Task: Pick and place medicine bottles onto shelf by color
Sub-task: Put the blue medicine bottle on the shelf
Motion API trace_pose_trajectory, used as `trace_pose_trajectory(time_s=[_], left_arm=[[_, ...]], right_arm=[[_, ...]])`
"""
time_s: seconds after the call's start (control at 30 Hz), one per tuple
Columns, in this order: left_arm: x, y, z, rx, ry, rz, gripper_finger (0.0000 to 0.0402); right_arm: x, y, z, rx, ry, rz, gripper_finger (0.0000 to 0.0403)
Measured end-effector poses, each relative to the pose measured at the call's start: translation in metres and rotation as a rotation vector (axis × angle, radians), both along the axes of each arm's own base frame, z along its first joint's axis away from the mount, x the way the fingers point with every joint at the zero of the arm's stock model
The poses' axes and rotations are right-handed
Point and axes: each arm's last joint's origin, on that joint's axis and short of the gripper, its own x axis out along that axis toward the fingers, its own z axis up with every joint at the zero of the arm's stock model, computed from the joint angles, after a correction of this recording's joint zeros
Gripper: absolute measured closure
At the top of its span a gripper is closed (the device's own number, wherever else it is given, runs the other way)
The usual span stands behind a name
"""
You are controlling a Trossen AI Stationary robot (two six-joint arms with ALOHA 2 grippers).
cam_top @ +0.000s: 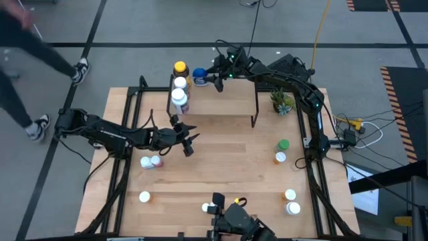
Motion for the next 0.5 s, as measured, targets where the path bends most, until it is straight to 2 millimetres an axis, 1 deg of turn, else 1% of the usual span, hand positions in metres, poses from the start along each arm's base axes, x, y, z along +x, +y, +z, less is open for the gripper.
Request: trace_pose_trajectory(time_s=[0.23,0.5], left_arm=[[-0.0004,-0.0025,-0.001,-0.03,-0.004,0.003,0.0233],[-0.0008,-0.0035,-0.0017,-0.048,-0.005,0.008,0.0233]], right_arm=[[-0.0023,0.0004,-0.007,0.001,0.014,0.003,0.0218],[-0.0068,-0.0012,-0.0026,-0.012,0.014,0.001,0.0218]])
